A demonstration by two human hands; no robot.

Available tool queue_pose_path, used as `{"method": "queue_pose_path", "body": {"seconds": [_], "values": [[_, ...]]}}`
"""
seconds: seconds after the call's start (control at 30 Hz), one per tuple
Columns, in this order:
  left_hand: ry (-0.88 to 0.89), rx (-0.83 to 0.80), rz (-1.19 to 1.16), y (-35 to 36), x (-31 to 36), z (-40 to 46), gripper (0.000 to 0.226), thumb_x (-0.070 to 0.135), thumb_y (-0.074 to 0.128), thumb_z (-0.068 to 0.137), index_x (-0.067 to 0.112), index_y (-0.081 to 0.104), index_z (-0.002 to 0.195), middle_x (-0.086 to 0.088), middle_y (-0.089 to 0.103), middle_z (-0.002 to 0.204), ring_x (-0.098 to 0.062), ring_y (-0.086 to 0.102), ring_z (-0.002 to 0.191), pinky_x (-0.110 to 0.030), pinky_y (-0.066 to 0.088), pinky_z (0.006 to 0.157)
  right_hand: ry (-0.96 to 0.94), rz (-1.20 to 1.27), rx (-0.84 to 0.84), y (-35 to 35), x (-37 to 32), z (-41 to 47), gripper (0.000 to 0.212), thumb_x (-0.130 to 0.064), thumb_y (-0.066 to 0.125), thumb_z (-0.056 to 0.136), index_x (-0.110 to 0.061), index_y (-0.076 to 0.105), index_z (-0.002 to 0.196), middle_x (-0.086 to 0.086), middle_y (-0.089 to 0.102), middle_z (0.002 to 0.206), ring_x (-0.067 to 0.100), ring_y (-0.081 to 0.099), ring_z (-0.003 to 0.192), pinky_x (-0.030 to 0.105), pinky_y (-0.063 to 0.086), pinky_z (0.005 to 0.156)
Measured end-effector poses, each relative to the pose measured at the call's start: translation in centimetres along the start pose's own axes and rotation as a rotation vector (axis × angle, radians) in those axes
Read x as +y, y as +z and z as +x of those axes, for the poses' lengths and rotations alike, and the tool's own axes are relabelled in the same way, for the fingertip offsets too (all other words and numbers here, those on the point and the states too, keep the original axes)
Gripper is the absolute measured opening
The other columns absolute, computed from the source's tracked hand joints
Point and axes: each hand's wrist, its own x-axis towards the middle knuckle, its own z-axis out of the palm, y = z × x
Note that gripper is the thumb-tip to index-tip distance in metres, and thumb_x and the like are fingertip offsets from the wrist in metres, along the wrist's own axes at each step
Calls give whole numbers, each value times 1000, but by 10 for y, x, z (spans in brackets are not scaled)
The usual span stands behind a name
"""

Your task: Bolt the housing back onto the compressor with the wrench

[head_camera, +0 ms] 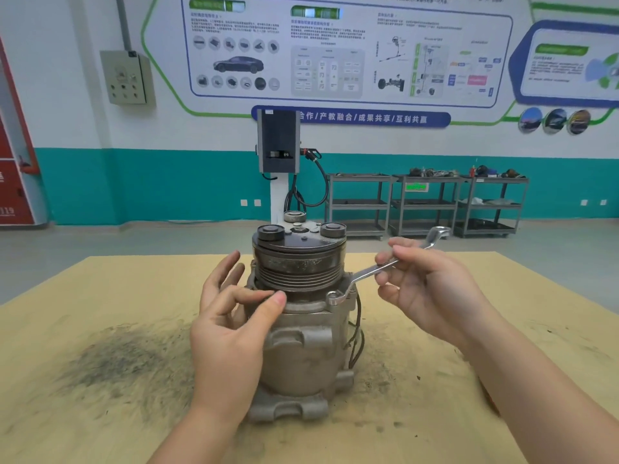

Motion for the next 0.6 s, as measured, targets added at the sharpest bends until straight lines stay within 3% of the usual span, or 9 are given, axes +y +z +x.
{"method": "queue_pose_path", "body": {"seconds": [0.13,0.27,0.37,0.43,0.5,0.6], "values": [[-1,-5,-70,-3,-4,2,6,29,74,69,25,71,65,22,60,131,-2,54,127,-22,43,100,-227,57,78,9,23,-23,2,-9,47,93,-11,47,91,9,66,68,19,62,55,26,52,51],[12,-29,-89,-5,-6,2,6,28,73,71,25,71,66,19,62,129,2,53,126,-9,45,95,-484,25,139,17,41,-53,5,-18,52,86,-17,52,91,10,69,75,22,65,60,26,55,57],[48,-42,-46,-2,-10,-1,11,25,79,79,27,70,72,18,61,130,3,53,125,-16,46,99,-650,-140,166,28,46,-70,6,-28,58,87,-28,60,81,10,70,79,25,68,63,27,57,62],[83,-33,41,1,-11,-6,8,35,73,83,36,65,85,25,56,132,2,50,128,-25,42,104,-769,-313,143,37,46,-77,10,-39,62,89,-31,62,83,9,70,83,28,70,67,29,58,65],[70,-41,107,3,-8,-9,28,53,69,73,54,53,96,36,46,134,6,45,130,-25,37,107,-853,-380,89,39,43,-80,11,-43,62,90,-32,62,89,8,71,85,28,70,69,32,58,68],[54,-80,192,1,-9,-10,78,70,76,55,64,33,119,48,32,133,17,35,130,-3,29,104,-838,-279,112,22,27,-72,8,-40,62,87,-33,60,89,7,71,88,26,70,72,27,58,69]]}}
